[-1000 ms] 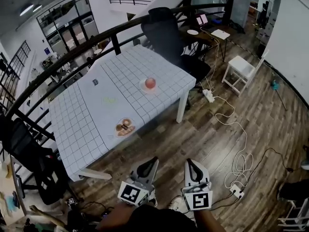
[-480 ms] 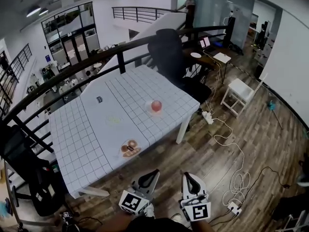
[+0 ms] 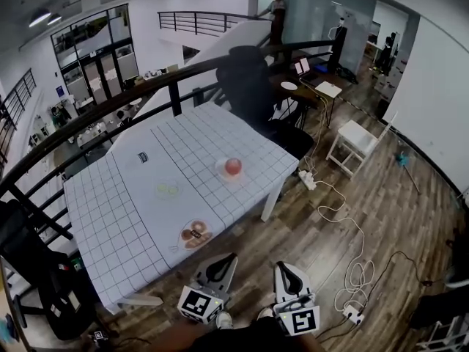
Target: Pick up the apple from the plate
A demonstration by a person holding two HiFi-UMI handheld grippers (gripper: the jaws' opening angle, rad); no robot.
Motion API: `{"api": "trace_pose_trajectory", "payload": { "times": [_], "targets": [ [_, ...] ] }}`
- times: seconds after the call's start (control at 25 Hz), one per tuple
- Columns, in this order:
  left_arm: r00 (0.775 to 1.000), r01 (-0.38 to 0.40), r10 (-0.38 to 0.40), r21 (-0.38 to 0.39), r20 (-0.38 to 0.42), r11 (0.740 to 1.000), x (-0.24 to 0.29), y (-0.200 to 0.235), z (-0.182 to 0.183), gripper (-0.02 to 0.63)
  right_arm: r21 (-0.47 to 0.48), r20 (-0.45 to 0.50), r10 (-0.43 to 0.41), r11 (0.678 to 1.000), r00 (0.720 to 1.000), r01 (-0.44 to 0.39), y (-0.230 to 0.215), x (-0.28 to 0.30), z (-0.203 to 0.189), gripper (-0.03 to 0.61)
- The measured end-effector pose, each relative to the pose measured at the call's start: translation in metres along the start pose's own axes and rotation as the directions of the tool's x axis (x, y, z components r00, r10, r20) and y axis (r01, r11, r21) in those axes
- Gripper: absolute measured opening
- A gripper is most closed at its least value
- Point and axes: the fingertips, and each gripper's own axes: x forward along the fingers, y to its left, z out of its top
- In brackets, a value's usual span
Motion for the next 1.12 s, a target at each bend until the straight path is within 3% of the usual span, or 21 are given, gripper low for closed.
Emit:
{"api": "trace_pose_trajectory", "payload": {
  "times": [0.4, 0.6, 0.84, 1.12],
  "targets": [
    [1.0, -0.017, 0.018, 0.019, -0.02, 1.0, 0.074, 0.006, -0.016, 0.023, 0.075, 0.005, 0.069, 0.995, 0.998, -0.069, -0.062, 0.031, -0.029, 0.023],
    [0.998, -0.05, 0.053, 0.054, -0.044, 0.997, 0.118, 0.006, -0.016, 0.023, 0.045, 0.033, 0.136, 0.989, 0.99, -0.137, -0.105, 0.055, -0.032, 0.023],
    [0.995, -0.077, 0.081, 0.064, -0.059, 0.995, 0.161, -0.002, -0.022, 0.023, 0.087, 0.027, 0.163, 0.983, 0.986, -0.164, -0.149, 0.07, -0.039, 0.023],
    [0.986, -0.143, 0.15, 0.085, -0.075, 0.986, 0.18, -0.007, 0.0, 0.023, 0.13, 0.045, 0.214, 0.967, 0.976, -0.218, -0.174, 0.084, -0.025, 0.023]
  ]
}}
